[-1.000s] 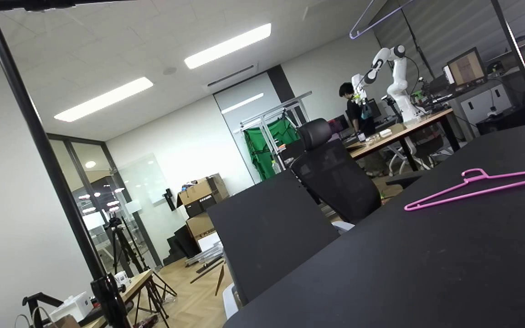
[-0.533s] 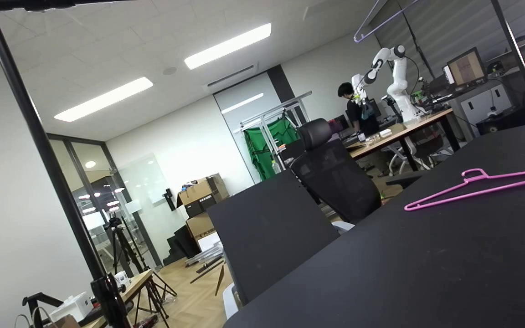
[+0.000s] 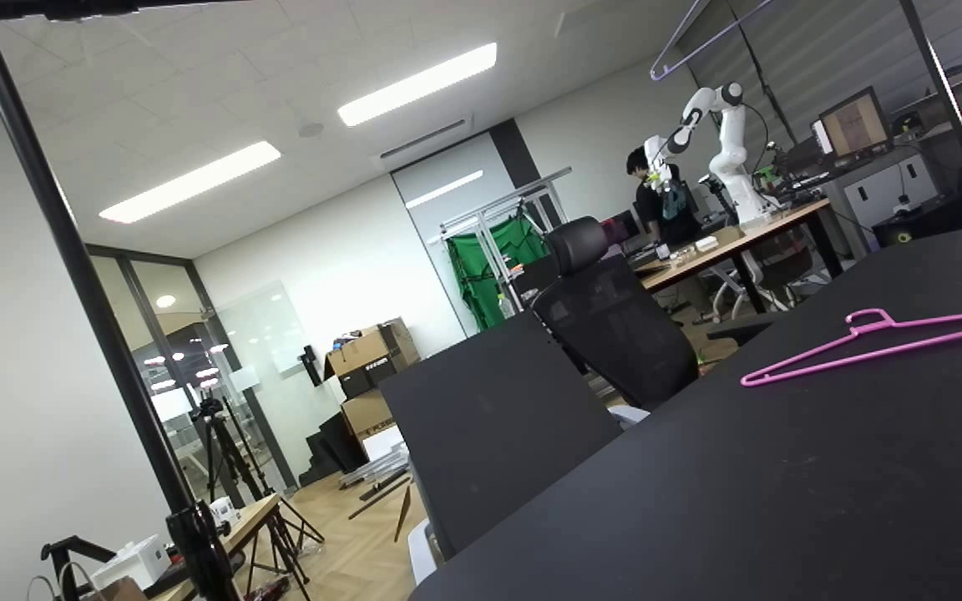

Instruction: Hang up the blue hang wire on the rack

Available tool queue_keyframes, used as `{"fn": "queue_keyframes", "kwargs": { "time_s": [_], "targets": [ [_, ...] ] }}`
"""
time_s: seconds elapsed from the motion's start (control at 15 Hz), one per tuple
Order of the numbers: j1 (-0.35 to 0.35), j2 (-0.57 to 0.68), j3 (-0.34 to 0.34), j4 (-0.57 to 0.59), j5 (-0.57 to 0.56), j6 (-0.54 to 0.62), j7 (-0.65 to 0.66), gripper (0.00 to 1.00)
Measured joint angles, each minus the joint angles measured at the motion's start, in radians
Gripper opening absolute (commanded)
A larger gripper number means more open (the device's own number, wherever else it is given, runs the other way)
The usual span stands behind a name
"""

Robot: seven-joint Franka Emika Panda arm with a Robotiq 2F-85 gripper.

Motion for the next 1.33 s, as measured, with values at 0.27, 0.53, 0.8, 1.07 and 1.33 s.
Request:
{"fn": "queue_keyframes", "kwargs": {
  "time_s": [0.27, 0.53, 0.8, 1.07, 1.33],
  "targets": [
    [0.000, 0.004, 0.001, 0.008, 0.017, -0.012, 0.001, 0.08],
    [0.000, 0.004, 0.002, 0.009, 0.019, -0.014, 0.001, 0.08],
    [0.000, 0.004, 0.003, 0.009, 0.019, -0.015, 0.001, 0.08],
    [0.001, 0.005, 0.005, 0.006, 0.018, -0.013, 0.000, 0.02],
    [0.010, 0.013, 0.004, 0.006, -0.001, -0.005, 0.007, 0.02]
  ]
}}
